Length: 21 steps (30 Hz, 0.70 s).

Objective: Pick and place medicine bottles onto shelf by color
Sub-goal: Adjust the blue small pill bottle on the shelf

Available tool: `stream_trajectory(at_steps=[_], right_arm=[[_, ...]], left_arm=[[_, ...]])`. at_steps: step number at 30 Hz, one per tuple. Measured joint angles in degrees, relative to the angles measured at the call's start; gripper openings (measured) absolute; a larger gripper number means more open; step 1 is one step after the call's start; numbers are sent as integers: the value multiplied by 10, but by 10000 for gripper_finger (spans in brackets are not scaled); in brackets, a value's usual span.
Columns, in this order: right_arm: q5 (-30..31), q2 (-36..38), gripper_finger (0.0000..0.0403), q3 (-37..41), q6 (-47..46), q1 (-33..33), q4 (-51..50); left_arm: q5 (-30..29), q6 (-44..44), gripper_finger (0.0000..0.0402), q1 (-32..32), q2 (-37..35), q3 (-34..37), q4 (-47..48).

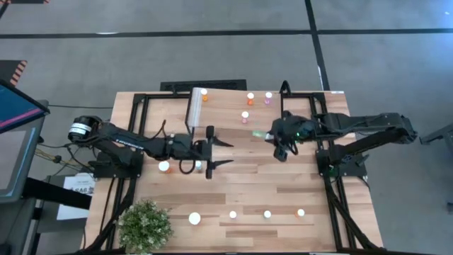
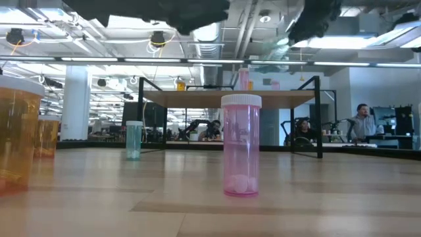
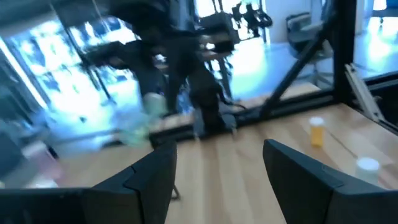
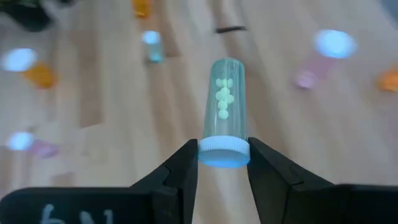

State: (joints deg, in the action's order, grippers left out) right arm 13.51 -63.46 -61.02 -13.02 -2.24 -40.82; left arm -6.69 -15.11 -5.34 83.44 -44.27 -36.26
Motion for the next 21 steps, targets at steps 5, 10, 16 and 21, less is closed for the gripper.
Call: stream_trajectory(at_steps=[5,10,16,21], right_arm=[[-2,-13,140,-2,-36,-65,36],[-2,-33,140,-3,-48,-104,85],[-1,-56,140,-1,-56,-111,91],[-1,-75,140,-1,-56,-104,101]], left_arm=[[-71,-9,229,-18,5,0,-67],[-104,-3,229,-21,11,0,-89],[-117,27,229,-21,12,0,-89],[-124,27,229,-22,35,-3,-110]])
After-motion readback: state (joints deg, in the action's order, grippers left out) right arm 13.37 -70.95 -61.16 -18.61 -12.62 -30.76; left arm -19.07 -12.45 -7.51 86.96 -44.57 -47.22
